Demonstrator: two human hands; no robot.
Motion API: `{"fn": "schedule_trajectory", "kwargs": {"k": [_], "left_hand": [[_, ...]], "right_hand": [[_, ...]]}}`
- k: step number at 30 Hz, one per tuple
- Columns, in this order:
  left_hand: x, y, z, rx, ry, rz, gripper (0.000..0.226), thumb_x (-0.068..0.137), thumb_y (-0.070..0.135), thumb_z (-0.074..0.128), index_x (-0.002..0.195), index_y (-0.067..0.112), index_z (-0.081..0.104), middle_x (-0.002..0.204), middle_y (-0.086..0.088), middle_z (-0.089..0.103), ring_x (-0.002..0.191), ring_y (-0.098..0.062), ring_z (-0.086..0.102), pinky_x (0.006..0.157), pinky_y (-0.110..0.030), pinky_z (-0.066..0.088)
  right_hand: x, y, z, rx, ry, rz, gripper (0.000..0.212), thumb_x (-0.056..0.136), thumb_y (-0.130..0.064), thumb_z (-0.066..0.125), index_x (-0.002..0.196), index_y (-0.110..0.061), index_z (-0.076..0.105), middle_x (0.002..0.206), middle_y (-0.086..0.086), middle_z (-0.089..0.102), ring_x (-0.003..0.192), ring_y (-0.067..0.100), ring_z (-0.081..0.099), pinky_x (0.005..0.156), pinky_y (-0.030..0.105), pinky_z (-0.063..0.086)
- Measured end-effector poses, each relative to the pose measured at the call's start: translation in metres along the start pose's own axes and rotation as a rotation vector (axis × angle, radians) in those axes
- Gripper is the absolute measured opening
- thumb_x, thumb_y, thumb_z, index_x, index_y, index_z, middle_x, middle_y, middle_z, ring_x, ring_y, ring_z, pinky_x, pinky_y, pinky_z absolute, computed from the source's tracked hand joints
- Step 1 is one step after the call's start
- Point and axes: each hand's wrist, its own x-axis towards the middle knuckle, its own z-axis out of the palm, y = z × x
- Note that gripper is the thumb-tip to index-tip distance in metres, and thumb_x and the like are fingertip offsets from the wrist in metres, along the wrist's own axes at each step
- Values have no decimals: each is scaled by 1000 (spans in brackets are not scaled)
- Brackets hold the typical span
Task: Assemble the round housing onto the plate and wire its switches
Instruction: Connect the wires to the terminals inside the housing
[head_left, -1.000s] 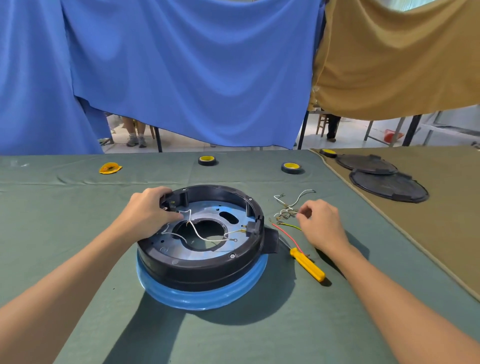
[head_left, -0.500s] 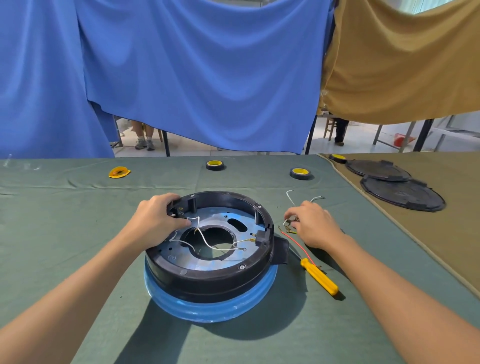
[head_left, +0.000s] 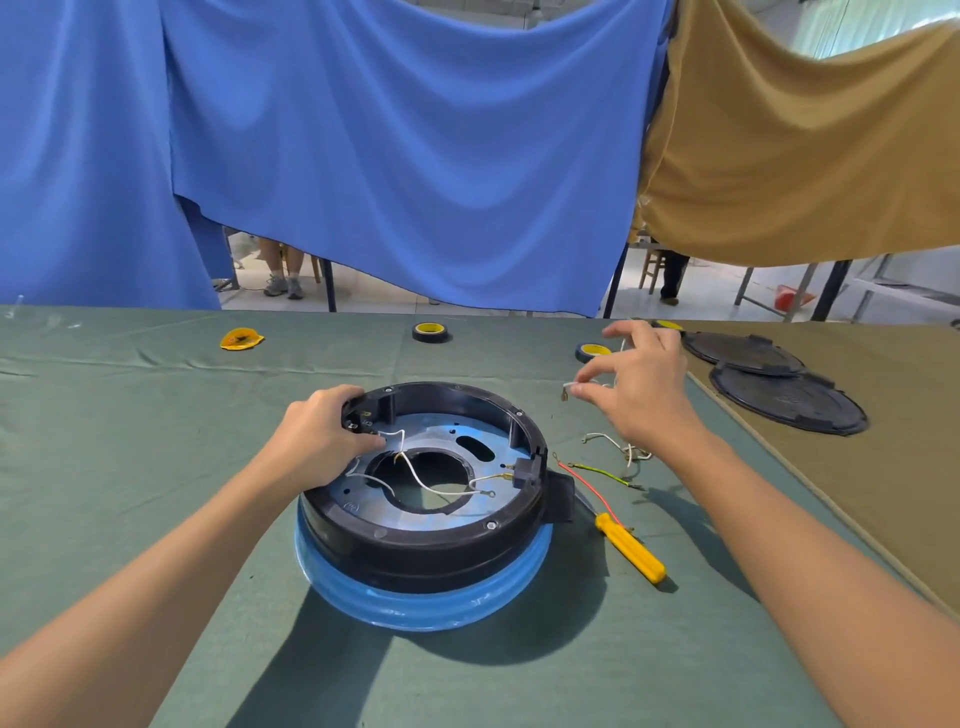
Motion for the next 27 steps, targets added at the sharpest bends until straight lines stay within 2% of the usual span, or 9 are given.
{"fn": "schedule_trajectory", "kwargs": {"k": [4, 7, 9, 11, 14, 18, 21, 24, 27], "left_hand": [[-3, 0, 1, -19, 11, -13, 57, 84, 25, 79, 135, 12, 56, 102, -1, 56, 93, -20, 48, 77, -30, 38], [-6, 0, 1, -21, 20, -17, 57, 84, 24, 78, 136, 11, 56, 108, -6, 60, 93, -20, 47, 78, -29, 37], [-7, 0, 1, -19, 19, -20, 58, 85, 24, 78, 136, 11, 55, 117, -10, 63, 95, -21, 48, 78, -29, 37], [-8, 0, 1, -10, 18, -23, 58, 85, 25, 77, 137, 11, 55, 123, -12, 63, 99, -24, 50, 79, -29, 37], [-8, 1, 1, 18, 6, -34, 56, 87, 26, 76, 136, 12, 54, 123, -13, 63, 96, -24, 48, 78, -30, 37], [-8, 1, 0, 54, -3, -34, 51, 87, 28, 75, 133, 13, 56, 108, -7, 61, 94, -24, 46, 78, -31, 39], [-8, 2, 0, 61, 0, -27, 49, 86, 29, 76, 129, 13, 58, 97, 0, 53, 90, -23, 46, 77, -30, 38], [-7, 2, 0, 59, -6, -22, 46, 85, 29, 76, 126, 14, 60, 94, 1, 54, 89, -23, 48, 75, -31, 39], [-5, 0, 1, 56, -3, -18, 47, 85, 29, 76, 127, 15, 60, 96, 2, 55, 90, -23, 50, 76, -30, 40]], "right_hand": [[5, -14, -16, -93, 7, 4, 14, 85, -49, 67, 77, -38, 71, 88, -22, 57, 105, 15, 37, 77, 35, 15], [4, -23, -19, -75, -69, -11, 22, 88, -50, 62, 73, -36, 68, 67, -20, 59, 85, 11, 49, 75, 34, 17], [2, -23, -19, -18, -163, 46, 25, 88, -51, 63, 72, -32, 70, 70, -13, 64, 76, 12, 57, 73, 31, 37], [-2, -20, -17, -75, -294, 151, 25, 87, -50, 65, 71, -31, 68, 77, -5, 68, 78, 17, 63, 72, 34, 52], [-16, -11, -2, -95, -500, 247, 23, 88, -41, 68, 74, -23, 72, 77, 3, 71, 86, 22, 65, 81, 40, 56], [-33, -4, 22, 16, -651, 271, 27, 90, -34, 66, 75, -14, 73, 65, 3, 70, 74, 18, 68, 75, 36, 58], [-24, 11, 29, 82, -505, 338, 28, 90, -35, 65, 69, -18, 70, 66, -2, 67, 79, 18, 63, 72, 31, 51], [-15, 26, 35, -92, -312, 370, 17, 92, -33, 62, 94, -18, 70, 98, 7, 69, 99, 28, 60, 80, 36, 50], [-15, 32, 46, -323, -399, 316, 23, 95, -34, 58, 105, -14, 65, 106, 9, 66, 94, 30, 61, 76, 36, 52]]}}
